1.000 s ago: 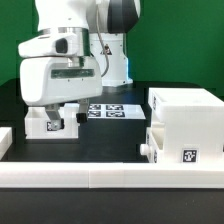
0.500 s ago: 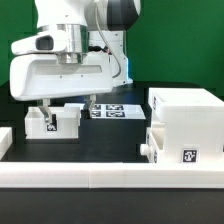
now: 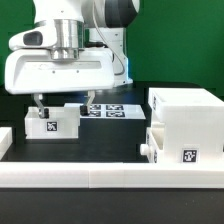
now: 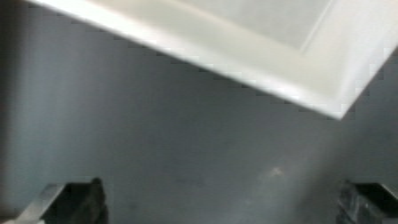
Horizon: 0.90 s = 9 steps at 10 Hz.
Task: Assemble drawer
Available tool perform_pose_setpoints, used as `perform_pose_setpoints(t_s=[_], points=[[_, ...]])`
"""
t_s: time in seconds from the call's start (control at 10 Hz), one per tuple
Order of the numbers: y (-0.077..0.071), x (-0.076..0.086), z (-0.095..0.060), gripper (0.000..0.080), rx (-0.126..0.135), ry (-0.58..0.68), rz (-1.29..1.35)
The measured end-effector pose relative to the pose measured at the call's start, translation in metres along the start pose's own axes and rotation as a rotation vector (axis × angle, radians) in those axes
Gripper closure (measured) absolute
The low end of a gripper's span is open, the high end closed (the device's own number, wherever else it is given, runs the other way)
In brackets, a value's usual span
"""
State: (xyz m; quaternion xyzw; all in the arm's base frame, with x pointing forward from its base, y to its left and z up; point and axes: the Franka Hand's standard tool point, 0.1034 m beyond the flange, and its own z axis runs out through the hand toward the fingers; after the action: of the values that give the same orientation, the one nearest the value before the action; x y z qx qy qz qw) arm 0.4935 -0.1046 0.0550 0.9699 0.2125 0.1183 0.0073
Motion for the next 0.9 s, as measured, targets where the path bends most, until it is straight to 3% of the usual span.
perform_pose_setpoints(t_s=[0.2,0.3,0.5,0.7,0.8,0.9], points=[[-0.009,-0.019,-0.007,0.0151,-0.003,-0.014,0.002],[-0.013,-0.02,-0.008,0.0151,0.005,-0.023,0.0],[-0.018,-0.018,-0.006,0.0151,0.022,-0.037,0.002],[-0.034,-0.008,-0.005,0.0151,0.08,-0.103,0.049],[-0.04,-0.003,-0.004,0.0151,0.085,-0.136,0.088],[-0.042,-0.005,-0.003,0.0151,0.075,-0.147,0.106]])
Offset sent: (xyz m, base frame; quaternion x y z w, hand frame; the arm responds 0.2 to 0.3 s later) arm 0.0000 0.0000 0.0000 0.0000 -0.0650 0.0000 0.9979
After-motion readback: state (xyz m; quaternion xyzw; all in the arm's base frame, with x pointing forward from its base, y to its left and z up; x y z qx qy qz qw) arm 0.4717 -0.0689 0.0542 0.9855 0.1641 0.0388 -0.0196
